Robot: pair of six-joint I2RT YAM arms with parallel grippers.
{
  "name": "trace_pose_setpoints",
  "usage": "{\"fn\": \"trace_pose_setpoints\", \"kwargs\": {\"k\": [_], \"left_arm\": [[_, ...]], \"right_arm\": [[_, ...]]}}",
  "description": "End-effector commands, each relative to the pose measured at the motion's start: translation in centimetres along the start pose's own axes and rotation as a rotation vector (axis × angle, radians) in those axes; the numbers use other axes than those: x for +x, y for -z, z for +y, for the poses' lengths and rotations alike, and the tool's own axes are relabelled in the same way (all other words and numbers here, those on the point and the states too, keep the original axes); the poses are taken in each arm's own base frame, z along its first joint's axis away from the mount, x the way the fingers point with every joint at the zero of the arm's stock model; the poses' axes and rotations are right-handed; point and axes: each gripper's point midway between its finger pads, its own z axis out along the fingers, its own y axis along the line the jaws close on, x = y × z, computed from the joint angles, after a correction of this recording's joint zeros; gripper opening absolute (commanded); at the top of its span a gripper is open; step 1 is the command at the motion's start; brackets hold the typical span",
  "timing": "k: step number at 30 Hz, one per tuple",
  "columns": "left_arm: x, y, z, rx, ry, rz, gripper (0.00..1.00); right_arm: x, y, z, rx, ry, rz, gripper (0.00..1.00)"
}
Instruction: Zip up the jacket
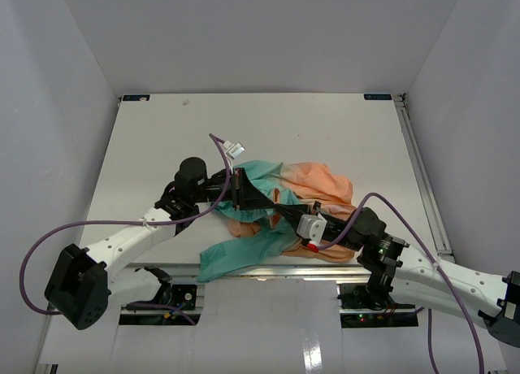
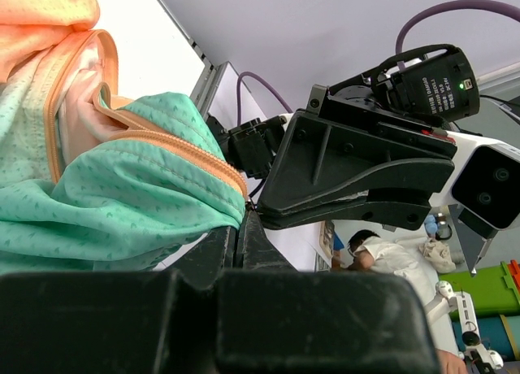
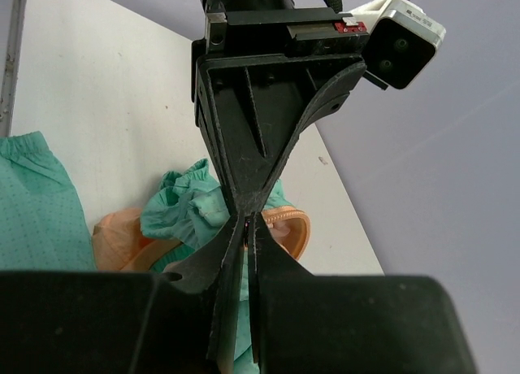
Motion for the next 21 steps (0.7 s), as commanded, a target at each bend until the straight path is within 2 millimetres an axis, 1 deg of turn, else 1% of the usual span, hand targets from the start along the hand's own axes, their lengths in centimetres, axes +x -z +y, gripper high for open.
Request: {"fn": "trace_pose_setpoints", "kwargs": {"k": [1,4,8,13,16,20,21], "left_arm": [[0.2,0.1,-0.9,0.035,-0.032,0.008,0.0],[0.4,0.1,-0.6,0.025,-0.024,0.014,0.0],[0.7,0.3,-0.5,0.013,-0.01,0.024,0.0],[1.0,0.6,-0.9,0.011,-0.004,0.031,0.0],[1.2,0.7,-0.8,0.002,0.003,0.037,0.0],[1.6,0.9,-0.5,-0.009,0.008,0.043,0.0],[1.6,1.0,-0.6,-0.01,0.008,0.044,0.0]], "right_arm": [[-1.3,0.0,-2.7,0.123,0.002,-0.034,0.08],[-1.4,0.0,-3.9,0.179,0.012,-0.029,0.08],[-1.1,-0.4,-6.0,0.256,0.012,0.033,0.08],[0.2,-1.1,-7.1,0.301,0.03,0.101,0.08],[0.4,-1.4,-7.8,0.32,0.025,0.102,0.08],[1.1,-1.6,-10.0,0.371,-0.009,0.122,0.08],[1.2,-1.7,-10.2,0.371,-0.019,0.121,0.08]]}}
